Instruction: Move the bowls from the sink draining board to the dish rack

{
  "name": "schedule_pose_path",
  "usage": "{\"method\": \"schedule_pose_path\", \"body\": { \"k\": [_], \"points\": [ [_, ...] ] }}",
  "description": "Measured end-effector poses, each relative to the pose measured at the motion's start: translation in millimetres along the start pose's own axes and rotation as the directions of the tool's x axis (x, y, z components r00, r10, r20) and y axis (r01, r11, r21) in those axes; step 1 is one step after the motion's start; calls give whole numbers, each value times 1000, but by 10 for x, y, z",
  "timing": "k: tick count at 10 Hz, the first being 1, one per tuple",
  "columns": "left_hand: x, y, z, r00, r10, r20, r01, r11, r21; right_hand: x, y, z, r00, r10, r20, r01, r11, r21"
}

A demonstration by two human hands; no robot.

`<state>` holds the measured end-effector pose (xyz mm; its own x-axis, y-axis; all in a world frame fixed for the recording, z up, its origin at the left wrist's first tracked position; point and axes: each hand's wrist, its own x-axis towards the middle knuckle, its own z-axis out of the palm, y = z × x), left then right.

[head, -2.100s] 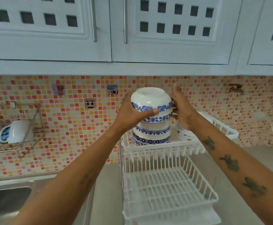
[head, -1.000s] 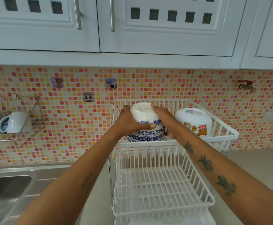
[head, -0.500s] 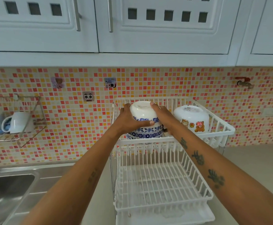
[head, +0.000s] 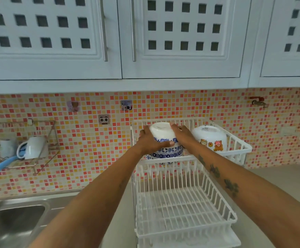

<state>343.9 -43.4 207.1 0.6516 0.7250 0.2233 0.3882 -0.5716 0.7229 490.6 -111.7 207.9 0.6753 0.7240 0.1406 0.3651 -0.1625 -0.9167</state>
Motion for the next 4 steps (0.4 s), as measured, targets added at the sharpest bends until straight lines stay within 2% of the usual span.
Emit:
{"method": "schedule_pose_path", "body": {
  "k": [2,4],
  "points": [
    [-229,108,-158,997,42,58,-45,998,52,-307,-189,-38,992,-97,-80,81,979,-185],
    [-667,-42,-517,995,69,77,-80,987,140,-567,-224,-114,981,-181,-74,130,886,-445]
  ]
}}
